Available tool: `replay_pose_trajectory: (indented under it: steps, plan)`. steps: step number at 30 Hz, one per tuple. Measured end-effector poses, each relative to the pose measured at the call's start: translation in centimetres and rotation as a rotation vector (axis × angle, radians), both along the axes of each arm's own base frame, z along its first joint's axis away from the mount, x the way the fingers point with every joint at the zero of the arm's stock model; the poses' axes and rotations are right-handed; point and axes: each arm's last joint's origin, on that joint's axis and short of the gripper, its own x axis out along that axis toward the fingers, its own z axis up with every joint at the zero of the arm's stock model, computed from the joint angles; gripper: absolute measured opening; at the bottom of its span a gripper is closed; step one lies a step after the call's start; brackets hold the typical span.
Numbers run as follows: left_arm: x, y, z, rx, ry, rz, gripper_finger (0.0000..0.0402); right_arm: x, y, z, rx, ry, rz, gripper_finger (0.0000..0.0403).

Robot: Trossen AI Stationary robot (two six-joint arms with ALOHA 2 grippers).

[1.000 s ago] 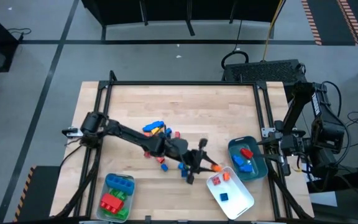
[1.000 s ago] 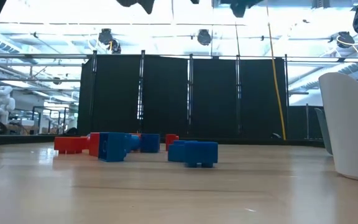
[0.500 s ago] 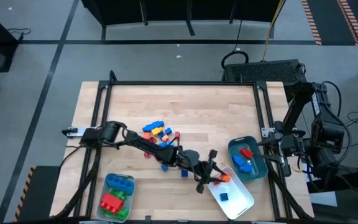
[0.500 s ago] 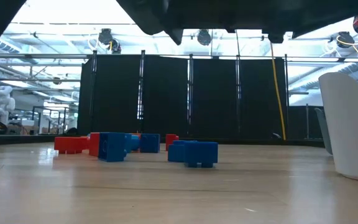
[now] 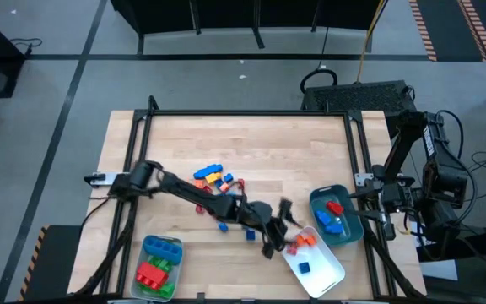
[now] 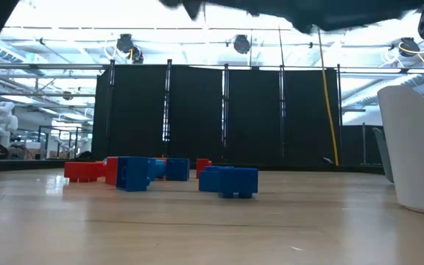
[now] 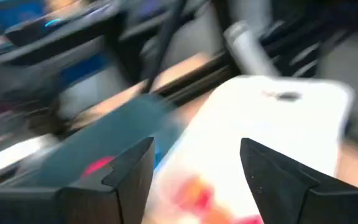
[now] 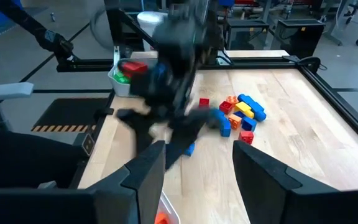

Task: Sort blocks by size
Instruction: Put the small square red game piece into the white bin

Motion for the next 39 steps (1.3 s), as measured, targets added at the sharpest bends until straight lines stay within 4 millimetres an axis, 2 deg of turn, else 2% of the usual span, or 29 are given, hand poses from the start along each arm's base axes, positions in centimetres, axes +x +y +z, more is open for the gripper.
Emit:
replay_pose_trajectory:
  steps: [2,5,8,11,13,18,25,30,39]
  plan:
    - [-0.9,1.3,2.3,0.102,0.027,0.094,0.0239,0.0,0.0,0.0,0.006,0.003,0.002,0.0171]
    - [-2.3,4.0,4.2,0.139,0.168,0.159,0.0239,0.0,0.1,0.0,0.012,0.002,0.002,0.0171]
    - [-4.1,7.6,3.6,0.088,0.377,0.273,0.024,0.0,0.1,0.1,0.018,0.001,0.002,0.0171]
    - [-6.3,11.2,1.6,0.037,0.533,0.421,0.024,0.0,0.1,0.0,0.017,0.002,0.003,0.0171]
    - [-8.0,12.6,0.3,0.046,0.596,0.516,0.024,0.0,0.1,0.0,0.013,0.003,0.003,0.0171]
    - [-11.0,13.7,-1.2,0.098,0.536,0.657,0.024,0.0,0.2,0.0,-0.024,0.004,0.015,0.0171]
    - [-13.9,15.9,-4.2,0.015,0.54,0.579,0.024,0.0,0.2,0.0,-0.047,0.003,0.021,0.0171]
    - [-14.5,16.4,-5.4,-0.052,0.458,0.541,0.024,0.0,0.2,-0.1,-0.044,0.003,0.021,0.0171]
    - [-14.6,15.9,-6.1,-0.096,0.495,0.426,0.024,0.0,0.2,0.0,-0.043,0.0,0.018,0.0171]
